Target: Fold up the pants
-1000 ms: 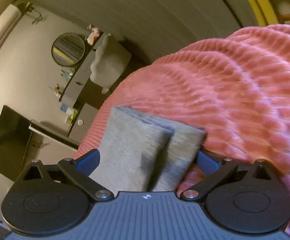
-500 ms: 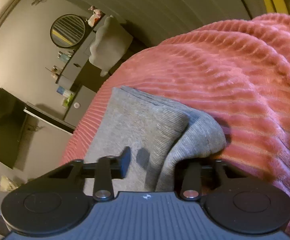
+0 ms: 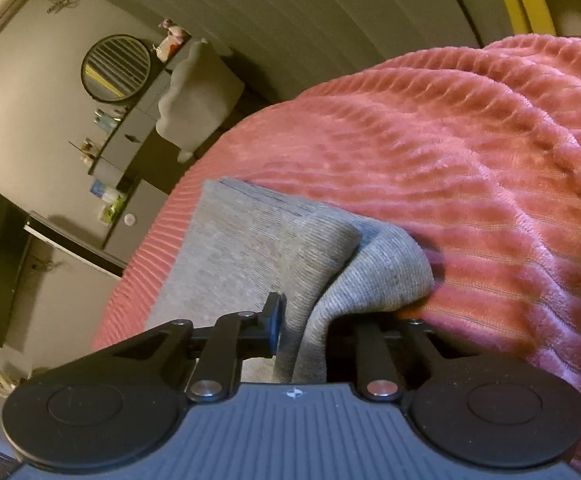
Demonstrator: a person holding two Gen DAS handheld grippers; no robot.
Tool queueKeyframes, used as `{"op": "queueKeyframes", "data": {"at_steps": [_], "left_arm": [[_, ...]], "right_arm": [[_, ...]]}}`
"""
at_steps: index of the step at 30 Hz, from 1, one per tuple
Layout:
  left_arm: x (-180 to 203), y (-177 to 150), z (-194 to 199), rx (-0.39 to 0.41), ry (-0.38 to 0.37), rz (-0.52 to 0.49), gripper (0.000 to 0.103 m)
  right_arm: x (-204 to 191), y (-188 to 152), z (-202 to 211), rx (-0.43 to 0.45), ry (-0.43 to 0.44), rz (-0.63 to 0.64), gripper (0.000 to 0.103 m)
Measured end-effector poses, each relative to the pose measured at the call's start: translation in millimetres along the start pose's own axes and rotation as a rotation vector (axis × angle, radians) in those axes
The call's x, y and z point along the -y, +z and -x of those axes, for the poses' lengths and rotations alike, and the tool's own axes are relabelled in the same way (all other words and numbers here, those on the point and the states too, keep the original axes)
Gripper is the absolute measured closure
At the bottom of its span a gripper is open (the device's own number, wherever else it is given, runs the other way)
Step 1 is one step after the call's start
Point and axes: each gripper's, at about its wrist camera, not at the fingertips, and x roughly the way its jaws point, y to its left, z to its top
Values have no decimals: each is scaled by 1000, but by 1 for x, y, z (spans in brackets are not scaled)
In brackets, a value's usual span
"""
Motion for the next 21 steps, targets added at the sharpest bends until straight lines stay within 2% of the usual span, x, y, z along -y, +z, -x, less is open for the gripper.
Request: {"op": "queueKeyframes", "data": {"at_steps": [3, 6, 9, 12, 14, 15, 17, 19, 21], "left_arm": [[-6, -3, -2, 29, 19, 10, 10], [-11, -8, -10, 18, 38, 37, 10], [-17, -8, -17, 13, 37, 54, 11], [-25, -8, -19, 23, 28, 96, 11], [-30, -7, -16, 32, 24, 119, 11], [-31, -7, -14, 40, 18, 129, 11], [-35, -7, -9, 63, 14, 151, 11], [-40, -6, -4, 82, 18, 178, 11], [-45, -6, 1, 97, 24, 211, 11]], "right_arm": [[-2, 0, -2, 2, -6, -4, 86], [-6, 1, 2, 9, -15, -3, 92], [-31, 1, 14, 42, -24, 97, 93], [-87, -8, 31, 72, -5, 322, 93], [-134, -24, 49, 100, 40, 498, 94], [-165, -40, 62, 109, 89, 622, 93], [-215, -81, 81, 108, 175, 838, 93], [-251, -129, 92, 27, 288, 1000, 93], [-275, -196, 94, -72, 389, 1210, 93]]}}
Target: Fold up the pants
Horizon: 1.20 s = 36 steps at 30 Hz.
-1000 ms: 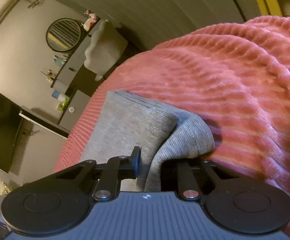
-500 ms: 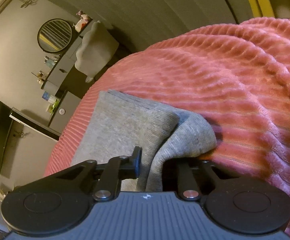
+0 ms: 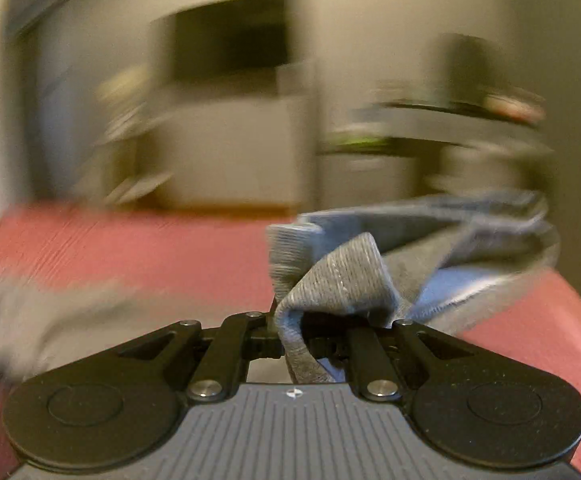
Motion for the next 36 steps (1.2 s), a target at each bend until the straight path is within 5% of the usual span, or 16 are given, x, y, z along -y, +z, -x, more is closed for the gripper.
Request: {"op": "queueKeyframes", "data": {"at_steps": [4, 6, 7, 11, 13, 15, 17, 20, 23, 27, 29, 32, 36], "left_arm": [[-12, 2, 3, 9, -10, 47, 10], [-15, 1, 3, 2, -19, 57, 10], [-16, 1, 2, -2, -26, 59, 10], [-13, 2, -2, -4, -59, 58, 10], [-12, 3, -4, -9, -86, 57, 10], [-11, 2, -4, -10, -95, 48, 10], [-12, 1, -4, -14, -98, 49, 10], [-11, 2, -3, -18, -135, 60, 10], [2, 1, -3, -28, -188, 11, 10], [33, 8, -5, -19, -197, -138, 10], [45, 15, -10, -9, -178, -193, 10], [55, 29, -22, -5, -171, -211, 10], [72, 52, -41, 30, -176, -242, 13]], "right_arm": [[-98, -49, -55, -245, 204, 218, 93], [-130, -74, -71, -340, 209, 327, 90], [-138, -74, -69, -309, 191, 369, 90], [-117, -61, -66, -330, 211, 204, 89], [-113, -60, -63, -358, 238, 140, 78], [-108, -59, -53, -363, 338, 55, 41], [-102, -55, -41, -298, 409, -49, 37], [-77, -47, -35, -226, 334, -205, 24], [-42, -50, -32, -174, 156, -391, 8], [-35, -65, -53, -322, -168, -326, 0], [-33, -67, -61, -346, -172, -358, 0], [-33, -64, -46, -239, -128, -374, 0], [-27, -65, -45, -201, -205, -403, 0]]}}
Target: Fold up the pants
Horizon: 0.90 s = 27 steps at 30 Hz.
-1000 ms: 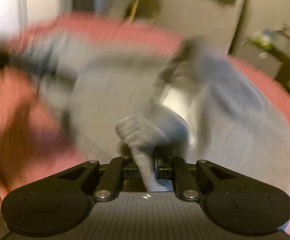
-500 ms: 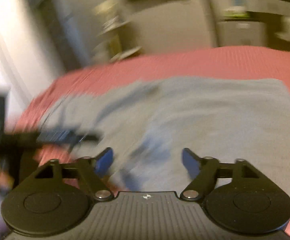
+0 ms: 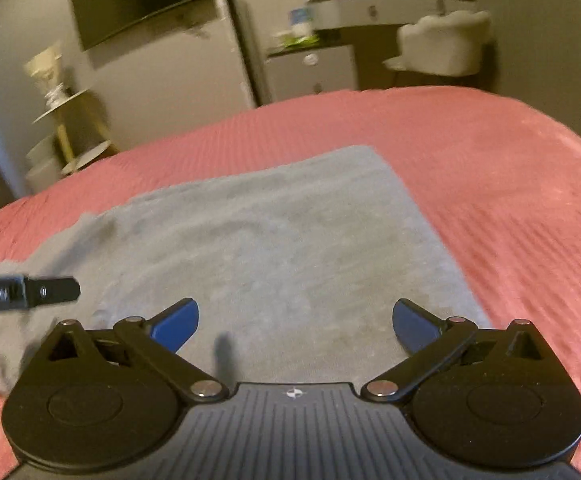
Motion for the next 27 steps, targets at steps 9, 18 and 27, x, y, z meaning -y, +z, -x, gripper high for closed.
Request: {"op": "queueKeyframes", "data": {"at_steps": [9, 18, 27], "left_arm": [[31, 37, -87, -94, -30, -102, 53], [41, 57, -61, 87, -18, -224, 85], [53, -2, -68, 43, 291, -498, 60]], "right_arm": [[11, -2, -10, -10, 39, -71, 0], [16, 1, -11, 38, 75, -107, 0], [14, 1, -15, 13, 59, -100, 0]]}}
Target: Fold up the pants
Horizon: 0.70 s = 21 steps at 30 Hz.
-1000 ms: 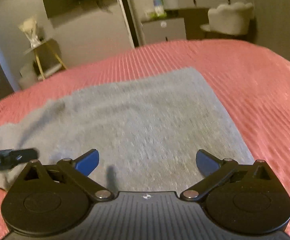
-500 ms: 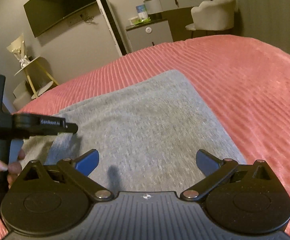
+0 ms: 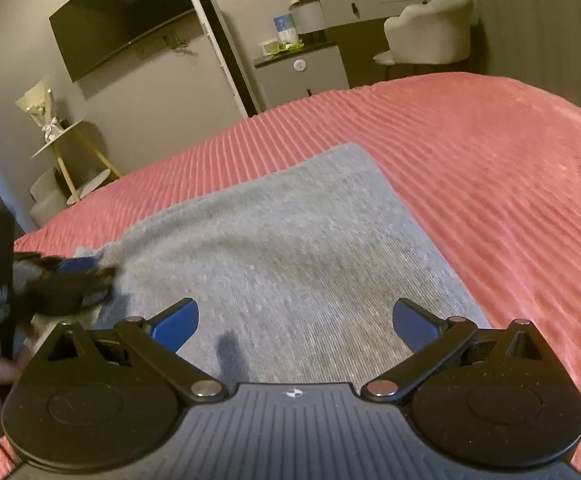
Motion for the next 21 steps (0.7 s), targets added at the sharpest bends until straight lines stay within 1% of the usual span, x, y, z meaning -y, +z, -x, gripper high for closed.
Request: {"op": "queueKeyframes", "data": {"at_steps": [1, 3, 5, 6, 7, 8, 9, 10, 11, 12, 13, 14, 15, 17, 18, 19, 20, 21], "left_arm": [[-3, -4, 11, 8, -36, 20, 58], [-9, -12, 35, 29, -119, 89, 49], [-7, -16, 59, 47, -204, 141, 41], [-2, -20, 70, 50, -255, 155, 30], [2, -25, 78, 49, -305, 158, 19], [8, -31, 80, 50, -356, 148, 16], [19, -38, 83, 51, -391, 117, 15], [31, -43, 81, 34, -373, 69, 19], [42, -47, 76, 9, -318, 12, 19], [48, -53, 73, 9, -277, -16, 19], [44, -58, 73, 22, -270, -2, 19], [38, -57, 72, 8, -264, 29, 19], [28, -54, 71, -21, -259, 74, 25], [7, -52, 72, -55, -251, 169, 33], [-3, -53, 72, -71, -232, 215, 39], [-13, -55, 71, -88, -188, 248, 45], [-21, -58, 72, -98, -151, 267, 47], [-28, -62, 73, -92, -142, 288, 45]], "right_arm": [[3, 0, 1, 5, 7, -18, 0], [8, 1, 1, 5, 23, -51, 0], [8, 1, -2, -9, 16, -51, 0], [5, 0, -3, -15, 4, -33, 0], [1, -1, -5, -24, -7, -12, 0], [-3, -2, -8, -38, -23, 15, 0], [-6, -3, -9, -50, -36, 36, 0], [-10, -4, -10, -57, -47, 54, 0], [-13, -5, -12, -63, -58, 72, 0], [-14, -5, -12, -66, -63, 80, 0], [-15, -6, -13, -71, -62, 83, 0], [-15, -7, -13, -72, -62, 82, 0], [-15, -7, -12, -71, -64, 81, 0], [-13, -6, -12, -68, -65, 77, 0], [-13, -7, -12, -67, -67, 79, 0], [-14, -7, -12, -66, -71, 85, 0], [-15, -8, -13, -68, -78, 92, 0], [-17, -9, -14, -73, -88, 105, 0]]}}
